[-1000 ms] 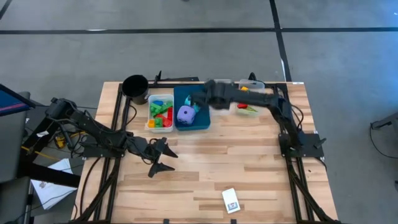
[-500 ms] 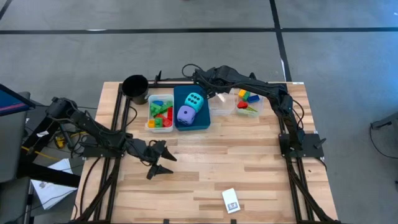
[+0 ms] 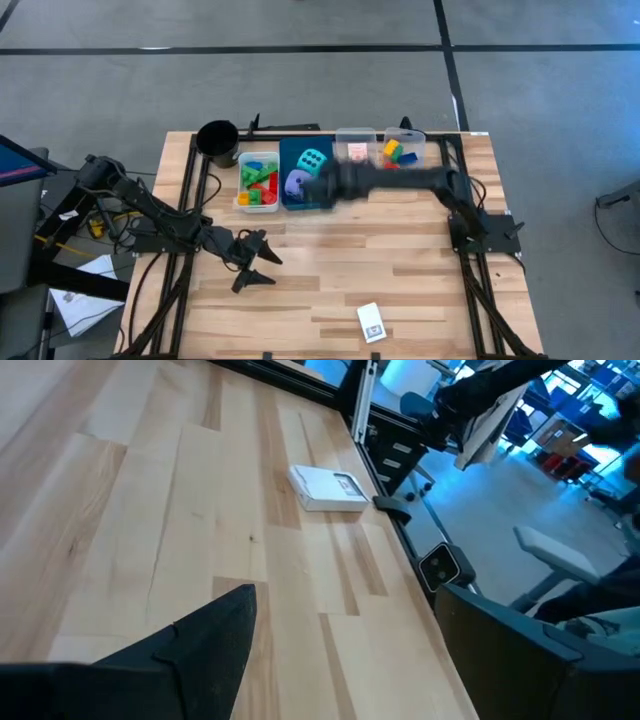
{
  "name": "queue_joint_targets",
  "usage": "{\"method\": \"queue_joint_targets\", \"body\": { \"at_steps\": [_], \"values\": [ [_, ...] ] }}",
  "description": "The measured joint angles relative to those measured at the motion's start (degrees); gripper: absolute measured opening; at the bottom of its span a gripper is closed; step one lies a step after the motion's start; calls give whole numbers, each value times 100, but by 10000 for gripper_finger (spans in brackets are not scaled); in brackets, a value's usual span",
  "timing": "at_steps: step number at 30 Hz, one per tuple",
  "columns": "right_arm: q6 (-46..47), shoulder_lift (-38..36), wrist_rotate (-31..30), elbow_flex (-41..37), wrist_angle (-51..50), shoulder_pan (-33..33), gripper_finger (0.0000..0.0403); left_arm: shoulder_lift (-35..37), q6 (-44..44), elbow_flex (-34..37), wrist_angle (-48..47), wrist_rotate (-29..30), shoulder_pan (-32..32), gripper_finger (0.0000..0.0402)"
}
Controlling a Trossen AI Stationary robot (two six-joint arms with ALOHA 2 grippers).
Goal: Pick & Place Toys
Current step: Put the white game card into the left transparent bin
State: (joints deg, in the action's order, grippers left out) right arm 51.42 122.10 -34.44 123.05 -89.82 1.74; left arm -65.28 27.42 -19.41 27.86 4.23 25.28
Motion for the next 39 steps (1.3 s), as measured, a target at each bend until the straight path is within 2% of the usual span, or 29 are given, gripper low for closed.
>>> {"method": "queue_joint_targets", "body": {
  "at_steps": [6,12,15,18,22,26,30,39],
  "values": [
    [1294,0,47,-14,95,-1690,327,-1,-11,1,0,0,-2,301],
    [3315,-2,88,-239,214,-3115,326,-1,-25,1,0,-1,-2,301],
    [4446,-2,415,-397,219,-3613,326,-2,-170,1,2,0,-4,301],
    [5502,-2,479,-625,205,-3938,326,0,-195,1,0,0,-7,301],
    [6350,-4,581,-947,440,-4241,326,-2,-205,1,0,-2,-7,301],
    [6647,7,1061,-1242,1109,-4372,326,-2,-205,1,-18,-2,-7,301],
    [6538,12,1670,-1599,2124,-4356,326,-2,-206,1,-273,-2,-5,301],
    [5278,-2,1622,-1929,3597,-4271,326,-2,38,395,-433,-4,181,301]
  ]
}}
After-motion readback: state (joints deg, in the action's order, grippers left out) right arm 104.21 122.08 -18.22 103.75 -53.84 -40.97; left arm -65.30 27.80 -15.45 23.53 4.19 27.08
